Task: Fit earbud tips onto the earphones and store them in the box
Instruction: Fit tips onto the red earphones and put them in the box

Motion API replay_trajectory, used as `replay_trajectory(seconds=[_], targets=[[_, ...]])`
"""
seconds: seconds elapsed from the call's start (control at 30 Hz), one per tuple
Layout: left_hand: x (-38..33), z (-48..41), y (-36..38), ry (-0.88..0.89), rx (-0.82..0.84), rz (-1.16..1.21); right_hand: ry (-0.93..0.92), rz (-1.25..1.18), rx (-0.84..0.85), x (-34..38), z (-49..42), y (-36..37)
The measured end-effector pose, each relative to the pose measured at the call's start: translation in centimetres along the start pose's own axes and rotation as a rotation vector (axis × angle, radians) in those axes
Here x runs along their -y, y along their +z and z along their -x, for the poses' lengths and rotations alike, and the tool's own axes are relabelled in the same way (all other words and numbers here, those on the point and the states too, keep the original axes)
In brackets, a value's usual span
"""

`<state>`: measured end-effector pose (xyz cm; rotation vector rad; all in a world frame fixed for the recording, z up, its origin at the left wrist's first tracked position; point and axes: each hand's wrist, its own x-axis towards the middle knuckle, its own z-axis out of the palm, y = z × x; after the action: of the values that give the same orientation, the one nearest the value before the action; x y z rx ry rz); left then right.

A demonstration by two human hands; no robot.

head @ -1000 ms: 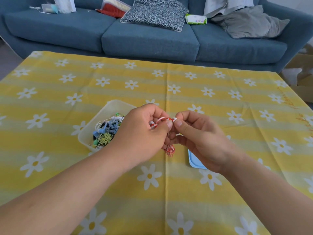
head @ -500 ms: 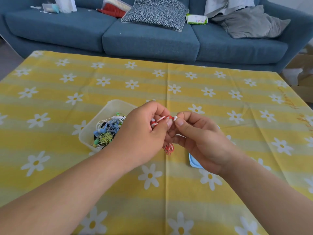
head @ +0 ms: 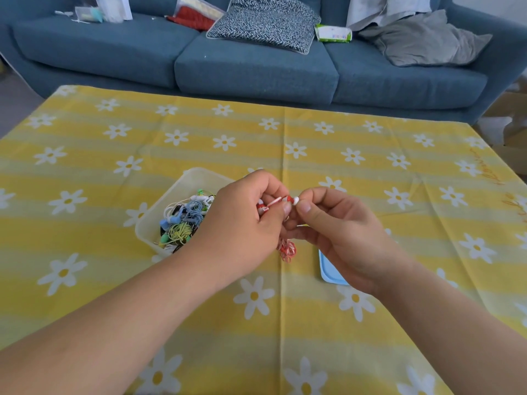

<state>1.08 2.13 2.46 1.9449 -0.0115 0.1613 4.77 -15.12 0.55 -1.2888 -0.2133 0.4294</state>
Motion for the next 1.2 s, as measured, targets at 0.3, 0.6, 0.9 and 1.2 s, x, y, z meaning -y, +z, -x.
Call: replay_trajectory(seconds=[0.3, 0.6, 0.9, 1.2], targets=[[0.14, -0.04, 0.16, 0.012, -0.052, -0.002, -0.041, 0.034, -0.132, -0.03, 0.27, 0.84], [-0.37, 0.16, 0.11, 0.014, -0.027, 0.019, 0.017, -0.09, -0.124, 0.59, 0.12, 0.51], [0.12, 0.11, 0.16, 0.015, -0.022, 0.031, 0.066, -0.117, -0.092, 0.59, 0.09, 0.36], [-0.08, 0.11, 0.12, 0.003, -0.03, 0.033, 0.073, -0.127, -0.114, 0.55, 0.0, 0.36]])
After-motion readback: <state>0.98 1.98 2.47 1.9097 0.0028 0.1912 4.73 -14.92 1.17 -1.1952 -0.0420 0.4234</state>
